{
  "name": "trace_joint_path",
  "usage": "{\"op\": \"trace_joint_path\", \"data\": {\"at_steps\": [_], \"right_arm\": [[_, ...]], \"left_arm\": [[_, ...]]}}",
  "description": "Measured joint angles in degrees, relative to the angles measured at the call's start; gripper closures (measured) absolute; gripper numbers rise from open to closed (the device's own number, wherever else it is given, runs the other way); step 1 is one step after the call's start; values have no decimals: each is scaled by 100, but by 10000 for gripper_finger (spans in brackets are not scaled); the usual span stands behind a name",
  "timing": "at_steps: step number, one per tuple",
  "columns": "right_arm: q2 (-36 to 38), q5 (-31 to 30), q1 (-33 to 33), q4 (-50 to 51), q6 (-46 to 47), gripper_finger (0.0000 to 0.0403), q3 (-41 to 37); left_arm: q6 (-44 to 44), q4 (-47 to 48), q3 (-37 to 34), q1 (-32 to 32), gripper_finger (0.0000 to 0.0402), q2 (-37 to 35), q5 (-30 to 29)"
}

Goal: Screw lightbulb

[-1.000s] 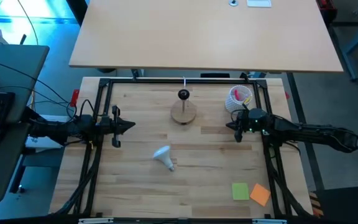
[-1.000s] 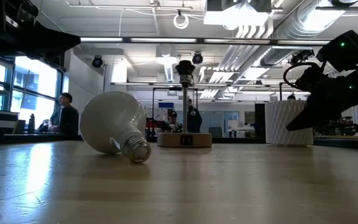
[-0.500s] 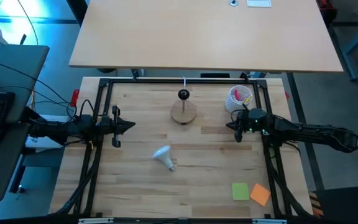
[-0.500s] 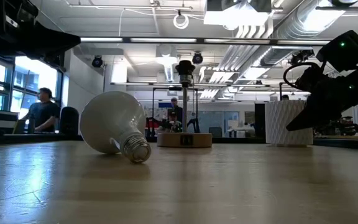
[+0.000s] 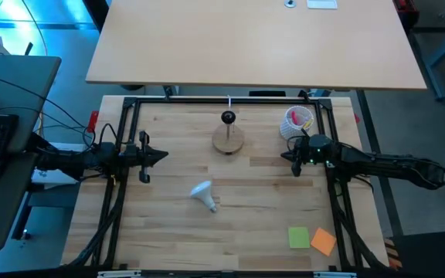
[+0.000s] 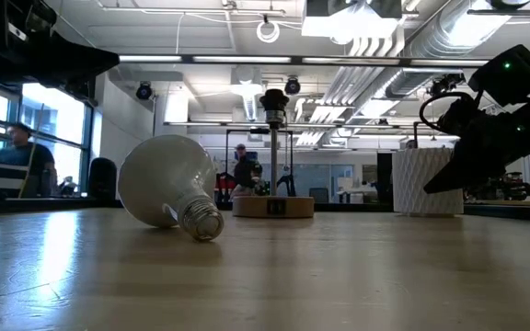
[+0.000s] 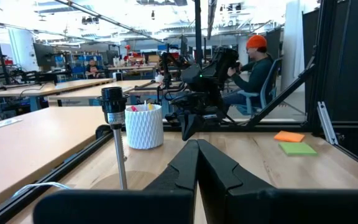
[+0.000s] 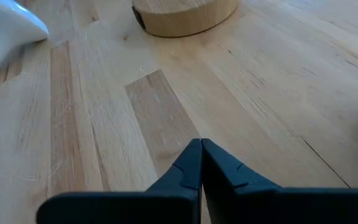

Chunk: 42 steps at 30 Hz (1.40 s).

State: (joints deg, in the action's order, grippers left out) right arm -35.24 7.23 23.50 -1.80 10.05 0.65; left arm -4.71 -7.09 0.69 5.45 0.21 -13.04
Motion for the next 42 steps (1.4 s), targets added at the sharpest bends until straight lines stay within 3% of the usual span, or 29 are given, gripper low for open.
{"op": "trace_joint_path", "data": {"at_steps": [2, 7, 10, 14, 15, 17, 19, 23, 25, 27, 30, 35, 42], "right_arm": [[1, -1, 0, 0, 0, 403, -1], [-1, -70, -1, -19, -426, 403, -1], [1, -75, 0, -98, -558, 403, -1], [-1, -64, -2, -248, -483, 403, 1], [-1, 25, -5, -407, -16, 403, -1], [-1, 202, -7, -928, 1704, 403, 0], [-1, 125, 3, -1583, 2559, 403, 0], [-5, 659, -471, -4040, 2601, 403, -1], [-2, 483, -954, -5339, 2405, 403, 29], [1, 261, -1489, -5881, 2003, 403, 210], [-101, -303, -2318, -5145, 1391, 403, 686], [-967, -1982, -3353, -2972, 1057, 403, 1604], [-2839, -1999, -3889, -3109, 1637, 403, 2365]], "left_arm": [[190, 18, 1, 1, 401, 0, 6], [1833, 155, 0, 27, 401, 0, 203], [2388, 161, 0, 27, 401, 0, 201], [2890, 57, 0, 27, 401, 0, 201], [3001, 25, 0, 27, 401, 0, 209], [3057, -58, 0, 27, 401, 0, 345], [3018, -252, 0, 29, 401, 0, 617], [2799, -666, 0, 80, 401, 0, 1218], [2598, -839, 0, 177, 401, 0, 1362], [2378, -930, 0, 271, 401, 0, 1373], [2096, -1083, 0, 387, 401, 0, 1338], [2004, -1178, 0, 495, 401, 0, 1202], [1947, -1165, 0, 525, 401, 0, 1175]]}}
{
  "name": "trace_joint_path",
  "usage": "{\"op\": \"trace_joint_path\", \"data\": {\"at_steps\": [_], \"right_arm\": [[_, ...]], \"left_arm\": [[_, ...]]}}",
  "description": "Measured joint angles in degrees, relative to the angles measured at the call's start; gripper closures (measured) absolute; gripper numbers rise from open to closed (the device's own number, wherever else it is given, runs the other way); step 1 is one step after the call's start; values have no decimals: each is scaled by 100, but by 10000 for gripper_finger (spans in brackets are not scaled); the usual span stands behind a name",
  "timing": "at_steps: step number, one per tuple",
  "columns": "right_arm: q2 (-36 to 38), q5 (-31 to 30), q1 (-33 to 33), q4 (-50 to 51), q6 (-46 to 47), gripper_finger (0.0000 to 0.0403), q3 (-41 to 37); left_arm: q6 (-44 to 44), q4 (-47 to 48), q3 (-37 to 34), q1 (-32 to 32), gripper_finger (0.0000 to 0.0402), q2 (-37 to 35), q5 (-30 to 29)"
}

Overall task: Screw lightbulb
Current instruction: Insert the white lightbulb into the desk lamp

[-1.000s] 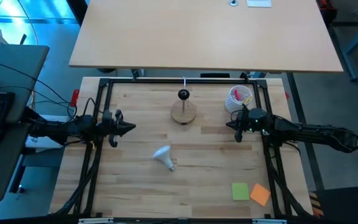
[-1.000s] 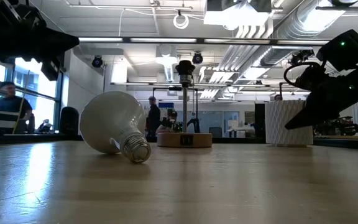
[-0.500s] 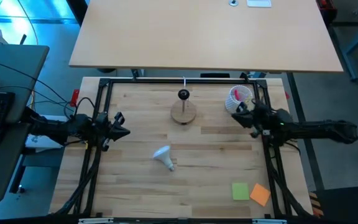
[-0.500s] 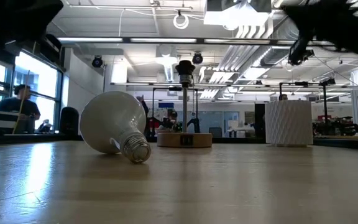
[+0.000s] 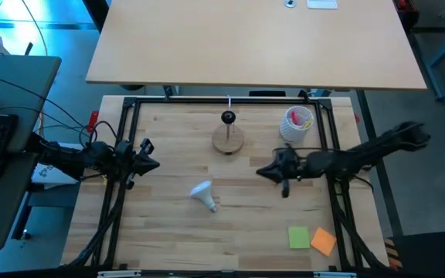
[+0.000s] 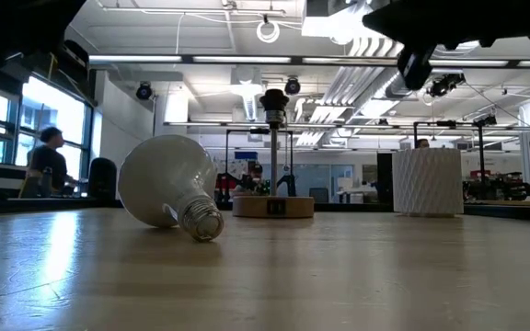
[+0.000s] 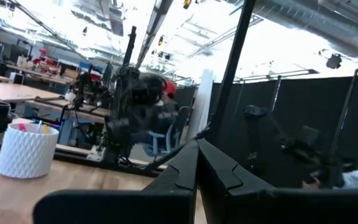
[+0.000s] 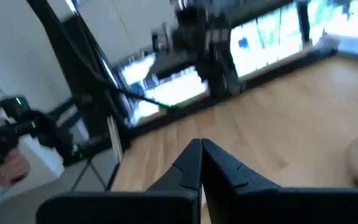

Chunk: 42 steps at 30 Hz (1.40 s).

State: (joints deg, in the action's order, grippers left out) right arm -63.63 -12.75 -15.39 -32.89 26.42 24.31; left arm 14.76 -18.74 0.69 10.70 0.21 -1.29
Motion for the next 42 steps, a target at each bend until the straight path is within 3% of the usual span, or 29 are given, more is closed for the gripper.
{"op": "trace_joint_path", "data": {"at_steps": [6, 12, 15, 19, 22, 25, 33, 42], "right_arm": [[-1379, 171, 13, 57, 202, 384, 725], [-2647, 878, 73, 100, 328, 287, 1616], [-3234, 993, 71, 762, 356, 232, 2261], [-3809, 967, -21, 2581, 534, 189, 3444], [-4187, 748, -111, 3862, 862, 184, 4274], [-4501, 651, -184, 4326, 1213, 183, 4772], [-5306, 480, -239, 3656, 2402, 182, 5113], [-5850, 620, 81, 3645, 2607, 182, 5585]], "left_arm": [[210, -7, 0, -1, 401, 0, -102], [595, -17, 0, -2, 401, 0, -100], [628, 6, 0, -2, 401, 0, -99], [1127, 396, 2, 23, 401, 61, 60], [1330, 917, 4, 192, 401, 191, 53], [1458, 1245, 4, 482, 401, 436, -294], [1800, 1489, 162, 1515, 401, 1362, -975], [2177, 1281, 332, 2277, 401, 2750, -1960]]}}
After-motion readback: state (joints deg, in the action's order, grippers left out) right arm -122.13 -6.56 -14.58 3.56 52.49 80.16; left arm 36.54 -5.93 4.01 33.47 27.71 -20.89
